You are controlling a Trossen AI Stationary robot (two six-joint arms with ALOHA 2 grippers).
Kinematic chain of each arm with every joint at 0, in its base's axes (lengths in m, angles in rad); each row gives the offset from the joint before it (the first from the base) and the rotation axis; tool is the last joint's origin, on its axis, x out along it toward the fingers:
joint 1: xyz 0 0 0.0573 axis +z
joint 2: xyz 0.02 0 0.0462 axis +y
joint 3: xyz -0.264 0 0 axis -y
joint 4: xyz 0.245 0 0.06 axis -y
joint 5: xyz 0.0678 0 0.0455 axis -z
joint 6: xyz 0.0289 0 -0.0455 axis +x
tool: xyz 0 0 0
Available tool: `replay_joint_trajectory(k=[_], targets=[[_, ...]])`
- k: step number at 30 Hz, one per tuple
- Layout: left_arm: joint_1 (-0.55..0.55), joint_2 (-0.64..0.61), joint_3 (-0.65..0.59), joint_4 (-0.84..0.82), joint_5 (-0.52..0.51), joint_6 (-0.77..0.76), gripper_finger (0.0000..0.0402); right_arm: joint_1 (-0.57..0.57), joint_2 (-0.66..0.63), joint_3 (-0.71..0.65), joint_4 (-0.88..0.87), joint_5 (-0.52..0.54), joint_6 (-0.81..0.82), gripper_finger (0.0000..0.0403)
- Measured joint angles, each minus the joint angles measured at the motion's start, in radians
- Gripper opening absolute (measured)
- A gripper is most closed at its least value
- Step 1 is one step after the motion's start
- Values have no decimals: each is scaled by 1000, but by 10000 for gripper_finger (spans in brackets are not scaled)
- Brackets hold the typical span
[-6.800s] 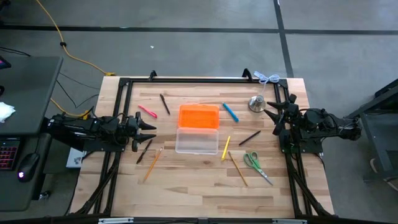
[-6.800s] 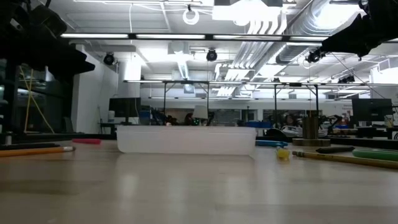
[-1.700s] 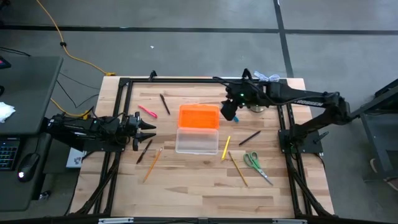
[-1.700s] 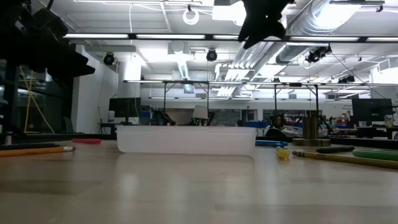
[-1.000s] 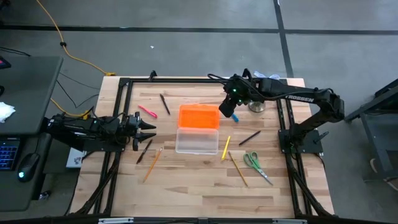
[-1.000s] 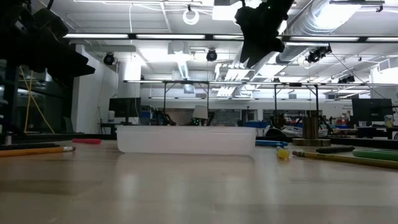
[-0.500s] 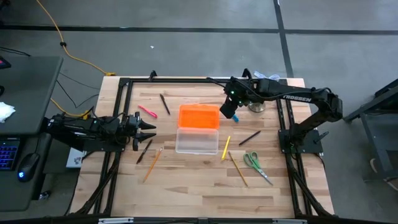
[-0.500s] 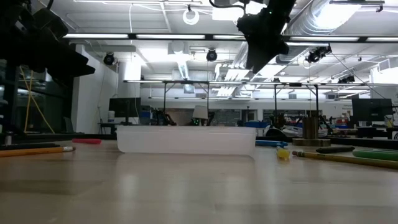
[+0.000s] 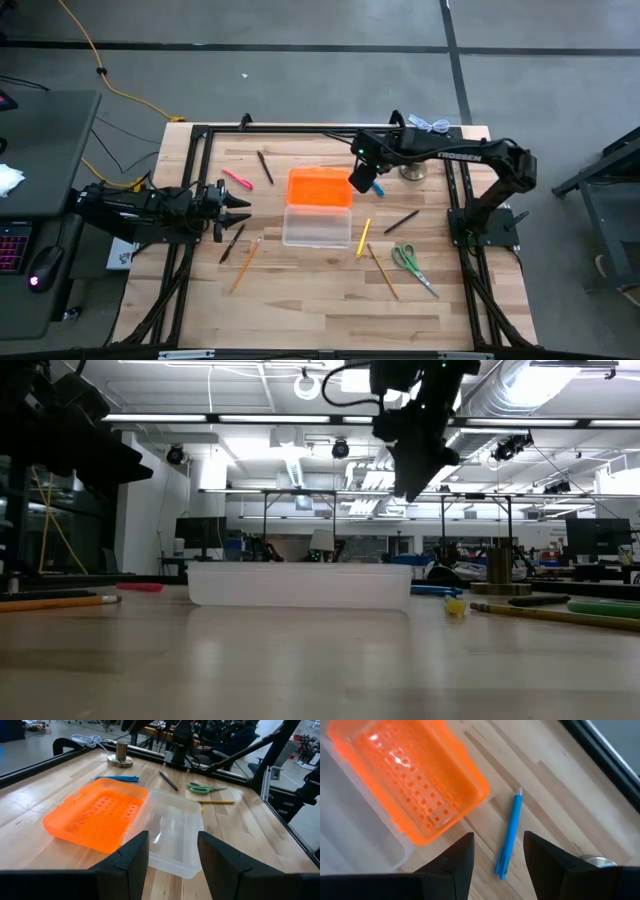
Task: Pick & place school supplies into a supply box
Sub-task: Put the blue pen into the orange supply box
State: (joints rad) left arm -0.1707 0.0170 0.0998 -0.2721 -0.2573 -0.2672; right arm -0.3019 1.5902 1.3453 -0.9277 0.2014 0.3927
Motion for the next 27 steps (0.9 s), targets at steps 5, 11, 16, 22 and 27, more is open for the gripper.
replay_joint_trajectory(k=[5, 11, 16, 22, 27], targets=[[0, 0, 0, 0, 0, 0, 200, -31, 37, 0, -17, -13, 0, 149], [0, 0, 0, 0, 0, 0, 200, -61, 52, 0, -28, -41, -4, 149], [0, 0, 0, 0, 1, 0, 200, -85, 52, 0, -40, -62, -7, 149], [0, 0, 0, 0, 4, 0, 200, -113, 52, 0, -63, -94, 0, 149], [0, 0, 0, 0, 4, 0, 200, -131, 52, -15, -48, -105, 0, 149]])
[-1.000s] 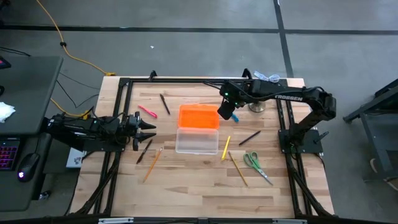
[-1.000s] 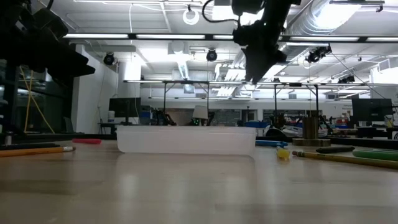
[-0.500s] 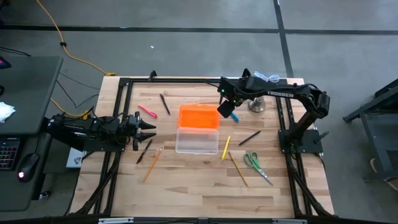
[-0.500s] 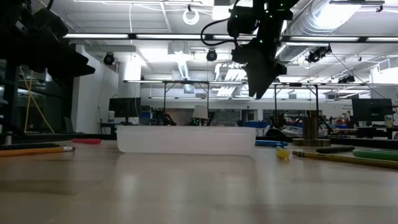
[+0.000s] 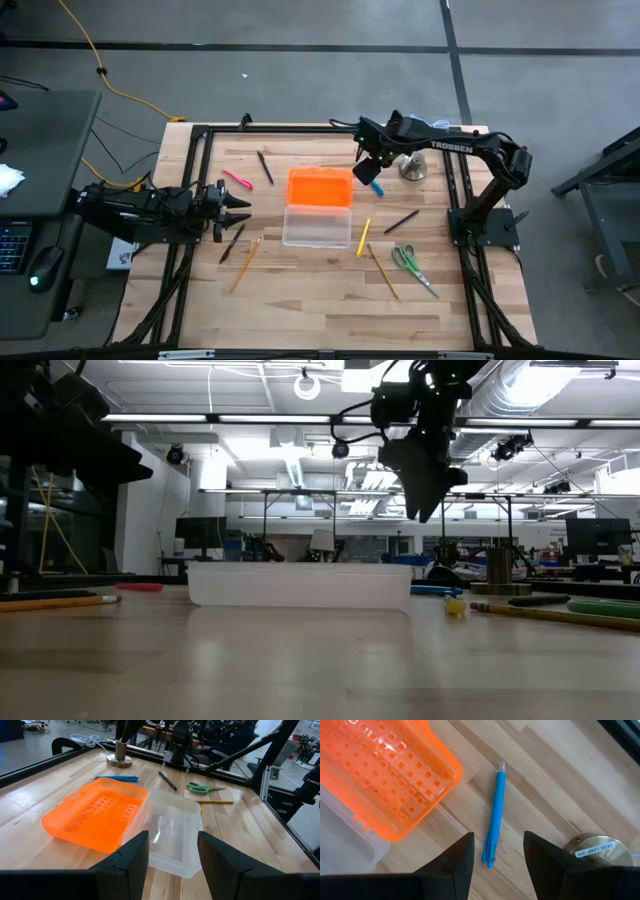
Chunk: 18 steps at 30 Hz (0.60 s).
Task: Pick & place school supplies into a supply box
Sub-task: Put the blue pen into the orange supply box
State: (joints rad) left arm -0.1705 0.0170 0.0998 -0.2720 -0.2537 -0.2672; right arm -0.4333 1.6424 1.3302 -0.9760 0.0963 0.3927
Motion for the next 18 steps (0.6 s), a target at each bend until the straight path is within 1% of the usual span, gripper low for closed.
replay_joint_trajectory(k=[10, 18], targets=[[0, 0, 0, 1, 0, 0, 200, -14, 0, -180, 102, -16, 19, 149], [0, 0, -1, 5, -1, 0, 200, -14, 0, -251, 212, -18, 36, 149]])
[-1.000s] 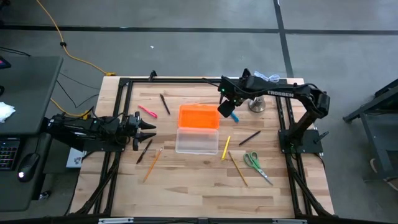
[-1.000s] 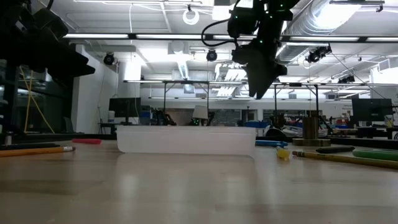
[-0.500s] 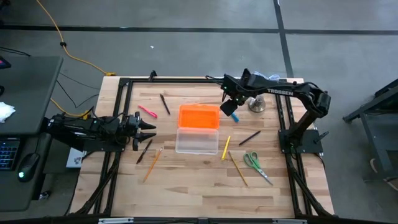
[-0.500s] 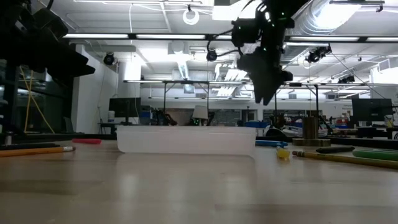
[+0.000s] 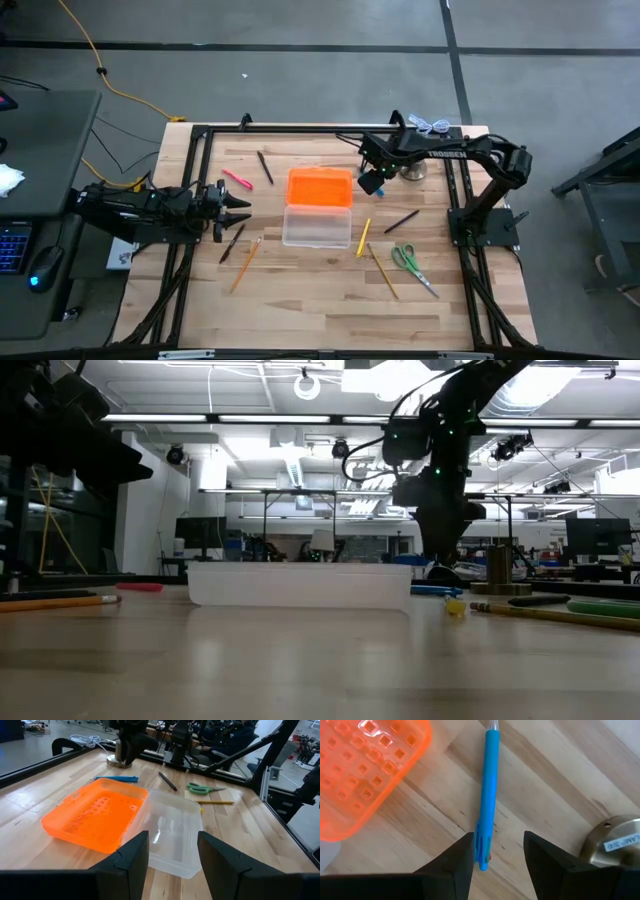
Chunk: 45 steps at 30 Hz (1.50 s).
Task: Pick & place school supplies into a supply box
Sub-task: Put the blue pen into the orange supply box
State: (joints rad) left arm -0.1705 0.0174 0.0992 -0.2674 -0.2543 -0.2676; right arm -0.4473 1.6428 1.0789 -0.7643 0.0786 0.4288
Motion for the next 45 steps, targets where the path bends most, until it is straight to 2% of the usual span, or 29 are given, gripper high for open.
replay_joint_trajectory(k=[13, 27, 32, 45], targets=[[0, 0, -1, 13, 0, 0, 200, 0, 0, -37, 169, -29, -68, 149], [0, 0, -1, 14, -1, 0, 200, -6, 2, -37, 182, -8, -124, 149], [0, 0, -1, 14, -1, 0, 200, -20, 53, -36, 201, -39, -142, 149], [0, 0, -1, 18, -5, 0, 200, -20, 146, -36, 244, 19, -142, 149]])
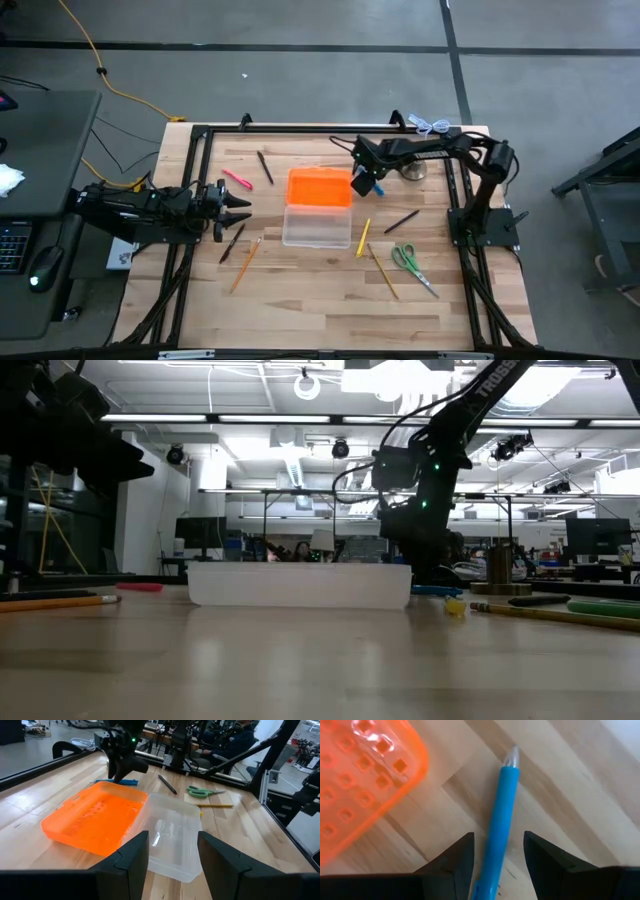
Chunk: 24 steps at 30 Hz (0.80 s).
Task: Pick & place school supplies into a supply box
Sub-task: Put the blue pen into the orange supply box
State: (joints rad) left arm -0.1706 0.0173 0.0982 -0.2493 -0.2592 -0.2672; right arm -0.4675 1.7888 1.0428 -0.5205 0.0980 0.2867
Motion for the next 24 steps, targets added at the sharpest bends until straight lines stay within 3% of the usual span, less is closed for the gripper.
replay_joint_trajectory(k=[18, 24], targets=[[0, 0, 0, 1, -14, 0, 200, 3, 42, 3, 4, 8, 9, 148], [0, 0, 0, 1, -14, 0, 200, 3, 43, 2, 5, 8, 28, 128]])
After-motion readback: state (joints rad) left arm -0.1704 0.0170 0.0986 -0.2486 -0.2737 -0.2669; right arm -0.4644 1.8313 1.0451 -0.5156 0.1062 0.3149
